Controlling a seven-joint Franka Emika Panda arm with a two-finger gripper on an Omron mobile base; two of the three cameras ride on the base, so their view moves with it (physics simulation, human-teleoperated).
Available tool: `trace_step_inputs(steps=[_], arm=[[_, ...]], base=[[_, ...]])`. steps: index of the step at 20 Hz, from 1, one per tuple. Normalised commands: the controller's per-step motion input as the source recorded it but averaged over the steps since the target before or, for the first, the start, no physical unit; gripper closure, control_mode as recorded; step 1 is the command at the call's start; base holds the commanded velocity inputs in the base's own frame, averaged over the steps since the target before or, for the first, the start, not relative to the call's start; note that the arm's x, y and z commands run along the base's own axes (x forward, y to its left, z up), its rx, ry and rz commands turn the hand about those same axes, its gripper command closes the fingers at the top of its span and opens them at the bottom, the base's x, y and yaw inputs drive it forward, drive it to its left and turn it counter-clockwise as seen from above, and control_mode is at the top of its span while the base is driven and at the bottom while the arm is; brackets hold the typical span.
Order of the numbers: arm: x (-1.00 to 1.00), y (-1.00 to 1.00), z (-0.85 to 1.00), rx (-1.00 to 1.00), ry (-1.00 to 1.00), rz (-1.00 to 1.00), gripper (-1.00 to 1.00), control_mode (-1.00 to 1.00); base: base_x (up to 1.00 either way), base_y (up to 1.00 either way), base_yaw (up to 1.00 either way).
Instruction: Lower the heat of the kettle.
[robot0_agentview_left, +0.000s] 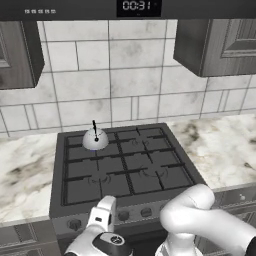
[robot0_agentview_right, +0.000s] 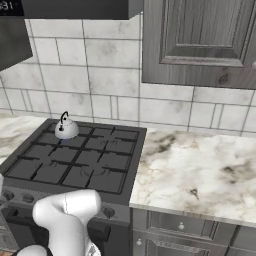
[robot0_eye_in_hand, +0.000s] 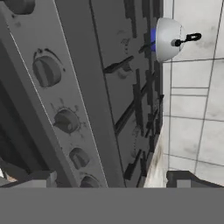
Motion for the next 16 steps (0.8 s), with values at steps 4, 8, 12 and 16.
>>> trace_step_inputs(steps=[4,8,12,16], arm=[[0.00,0.00,-0.45,-0.16,-0.02,0.04,-1.00,-1.00],[0.03,0.01,-0.48,-0.15,-0.03,0.03,-1.00,-1.00],[0.02,0.12,-0.32,-0.11,-0.05,0.01,-1.00,-1.00],[0.20,0.13,-0.06,-0.07,-0.04,0.00,-1.00,-1.00]], base=[[0.00,0.00,0.00],[0.00,0.00,0.00],[0.00,0.00,0.00],[0.00,0.00,0.00]])
